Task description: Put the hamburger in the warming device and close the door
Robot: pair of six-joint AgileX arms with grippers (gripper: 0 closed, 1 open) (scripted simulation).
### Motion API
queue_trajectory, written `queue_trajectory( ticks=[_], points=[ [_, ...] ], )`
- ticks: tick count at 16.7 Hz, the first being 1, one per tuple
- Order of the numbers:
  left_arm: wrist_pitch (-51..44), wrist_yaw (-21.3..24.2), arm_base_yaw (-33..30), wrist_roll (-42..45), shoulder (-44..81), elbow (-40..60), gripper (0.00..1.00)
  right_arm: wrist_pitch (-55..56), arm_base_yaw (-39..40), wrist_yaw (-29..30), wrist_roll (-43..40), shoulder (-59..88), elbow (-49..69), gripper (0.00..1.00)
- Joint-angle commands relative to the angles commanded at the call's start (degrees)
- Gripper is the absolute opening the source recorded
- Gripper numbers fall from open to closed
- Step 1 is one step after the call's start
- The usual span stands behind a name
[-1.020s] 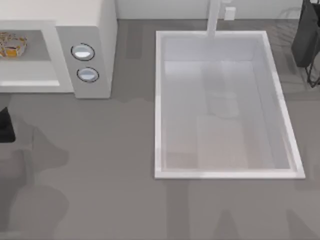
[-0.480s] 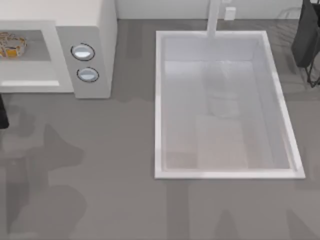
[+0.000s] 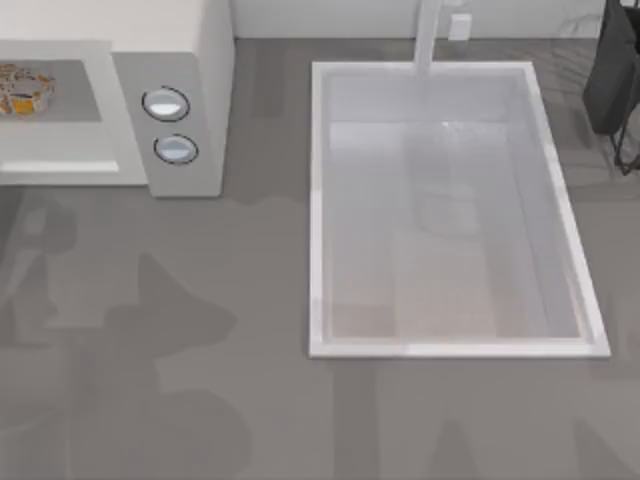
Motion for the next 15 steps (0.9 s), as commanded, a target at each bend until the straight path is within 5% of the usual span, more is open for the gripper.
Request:
queue_trajectory(
  ticks=[8, 15],
  points=[
    [-0.9, -1.0, -0.7, -0.4, -3.7, -1.6, 1.00, 0.0, 0.0, 0.0, 0.0, 0.0, 0.0, 1.00],
    [-9.2, -6.6, -6.9, -2.7, -33.2, -13.4, 1.00, 0.0, 0.0, 0.0, 0.0, 0.0, 0.0, 1.00]
  ],
)
